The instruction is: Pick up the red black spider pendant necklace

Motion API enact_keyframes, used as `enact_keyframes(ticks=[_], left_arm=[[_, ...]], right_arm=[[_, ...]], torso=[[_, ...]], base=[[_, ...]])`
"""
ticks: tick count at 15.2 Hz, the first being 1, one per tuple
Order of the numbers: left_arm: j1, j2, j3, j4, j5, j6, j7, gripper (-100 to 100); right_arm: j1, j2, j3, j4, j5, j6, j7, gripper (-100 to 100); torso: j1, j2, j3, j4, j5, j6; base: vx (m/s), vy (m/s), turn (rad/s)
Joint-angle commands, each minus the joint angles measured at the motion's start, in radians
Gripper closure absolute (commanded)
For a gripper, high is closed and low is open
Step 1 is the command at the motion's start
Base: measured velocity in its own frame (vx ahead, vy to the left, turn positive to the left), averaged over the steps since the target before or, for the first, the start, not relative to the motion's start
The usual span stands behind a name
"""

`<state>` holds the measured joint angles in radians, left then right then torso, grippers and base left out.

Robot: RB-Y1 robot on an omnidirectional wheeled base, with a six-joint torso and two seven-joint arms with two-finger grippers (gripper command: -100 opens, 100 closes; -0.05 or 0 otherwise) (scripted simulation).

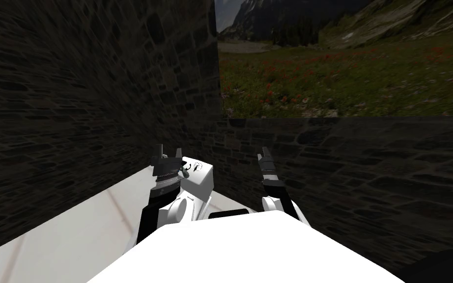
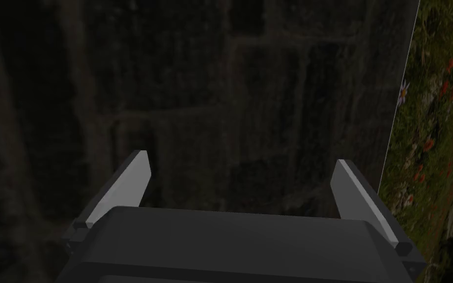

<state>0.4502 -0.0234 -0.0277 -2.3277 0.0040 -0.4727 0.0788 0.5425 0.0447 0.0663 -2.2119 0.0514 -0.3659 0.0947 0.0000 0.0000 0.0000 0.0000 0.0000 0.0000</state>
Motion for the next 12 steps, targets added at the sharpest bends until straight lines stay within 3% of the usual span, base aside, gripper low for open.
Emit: enact_keyframes(ticks=[1, 3, 5, 6, 9, 10, 12], left_arm=[[-0.004, 0.041, -0.001, 0.011, 0.001, -0.001, 0.0, -100], [-0.009, 0.069, -0.002, 0.023, 0.002, -0.002, 0.0, -100], [-0.021, 0.122, -0.004, 0.058, 0.006, -0.004, 0.001, -100], [-0.021, 0.122, -0.004, 0.058, 0.006, -0.004, 0.001, -100], [-0.049, 0.186, -0.009, 0.129, 0.014, -0.011, 0.002, -100], [-0.049, 0.186, -0.009, 0.133, 0.014, -0.011, 0.002, -100], [-0.073, 0.218, -0.011, 0.191, 0.022, -0.016, 0.003, -100]], right_arm=[[0.0, 0.0, 0.0, 0.0, 0.0, 0.0, 0.0, 0], [0.0, 0.0, 0.0, 0.0, 0.0, 0.0, 0.0, 0], [0.0, 0.0, 0.0, 0.0, 0.0, 0.0, 0.0, 0], [0.0, 0.0, 0.0, 0.0, 0.0, 0.0, 0.0, 0], [0.0, 0.0, 0.0, 0.0, 0.0, 0.0, 0.0, 0], [0.0, 0.0, 0.0, 0.0, 0.0, 0.0, 0.0, 0], [0.0, 0.0, 0.0, 0.0, 0.0, 0.0, 0.0, 0]], torso=[[0.0, 0.0, 0.0, 0.0, 0.0, 0.0], [0.0, 0.001, 0.0, 0.0, 0.0, 0.0], [0.001, 0.001, 0.001, 0.0, 0.0, 0.0], [0.001, 0.001, 0.001, 0.0, 0.0, 0.0], [0.001, 0.002, 0.001, 0.0, 0.0, 0.0], [0.001, 0.003, 0.001, 0.0, 0.0, 0.0], [0.002, 0.003, 0.002, 0.001, 0.0, 0.0]], base=[[-0.004, -0.001, -0.018], [-0.015, 0.001, -0.039], [-0.023, 0.007, -0.05], [-0.026, 0.01, -0.042], [-0.038, 0.008, -0.072], [-0.043, 0.015, -0.063], [-0.047, 0.02, -0.064]])
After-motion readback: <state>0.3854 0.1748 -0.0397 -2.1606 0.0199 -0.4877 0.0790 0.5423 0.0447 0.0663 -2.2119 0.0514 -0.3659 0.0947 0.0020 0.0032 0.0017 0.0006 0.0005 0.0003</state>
